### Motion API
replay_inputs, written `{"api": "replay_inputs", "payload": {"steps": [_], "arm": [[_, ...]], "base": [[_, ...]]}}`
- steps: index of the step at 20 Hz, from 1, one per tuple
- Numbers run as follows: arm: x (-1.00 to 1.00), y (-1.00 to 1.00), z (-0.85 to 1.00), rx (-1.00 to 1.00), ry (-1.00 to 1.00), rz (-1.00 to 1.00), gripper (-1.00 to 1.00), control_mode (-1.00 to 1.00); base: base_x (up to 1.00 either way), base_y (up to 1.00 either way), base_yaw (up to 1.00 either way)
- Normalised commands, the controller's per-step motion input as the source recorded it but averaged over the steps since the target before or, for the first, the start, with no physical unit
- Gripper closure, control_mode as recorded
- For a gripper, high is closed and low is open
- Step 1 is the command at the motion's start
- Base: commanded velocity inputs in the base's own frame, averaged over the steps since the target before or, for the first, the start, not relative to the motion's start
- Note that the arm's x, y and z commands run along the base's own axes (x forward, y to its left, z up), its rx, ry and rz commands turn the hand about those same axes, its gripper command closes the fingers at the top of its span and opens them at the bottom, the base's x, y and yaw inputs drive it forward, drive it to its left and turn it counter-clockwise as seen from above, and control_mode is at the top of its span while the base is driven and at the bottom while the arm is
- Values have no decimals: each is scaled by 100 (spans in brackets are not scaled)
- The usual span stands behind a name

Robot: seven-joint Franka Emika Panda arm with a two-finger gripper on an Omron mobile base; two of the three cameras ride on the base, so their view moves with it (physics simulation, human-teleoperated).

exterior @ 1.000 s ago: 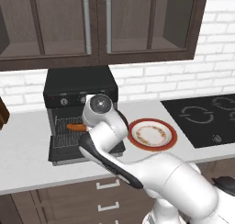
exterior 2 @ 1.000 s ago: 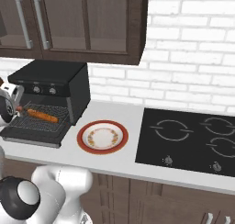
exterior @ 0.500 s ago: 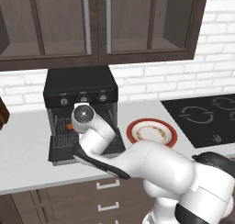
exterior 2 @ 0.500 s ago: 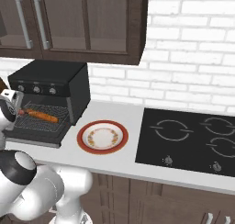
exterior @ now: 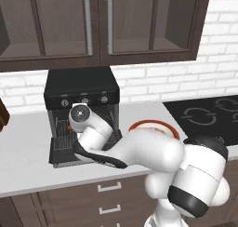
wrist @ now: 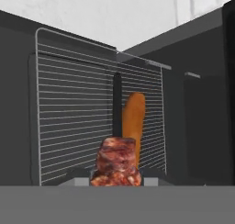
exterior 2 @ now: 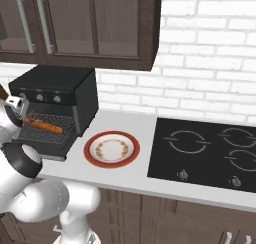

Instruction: Pick up the kebab skewer and baguette bread, and place them inside the toaster oven. Close the toaster oven door and start by setting the timer.

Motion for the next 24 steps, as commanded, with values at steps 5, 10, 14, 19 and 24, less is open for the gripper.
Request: {"api": "replay_inputs", "payload": {"steps": [5,10,14,19,24], "arm": [[33,0,-9,0,0,0,100,-100],[8,11,-20,0,0,-2,100,-100],[0,32,-26,0,0,-6,100,-100],[2,5,-13,0,0,-5,100,-100],[26,0,-8,1,0,-1,100,-100]], "base": [[0,0,0],[0,0,0],[0,0,0],[0,0,0],[0,0,0]]}}
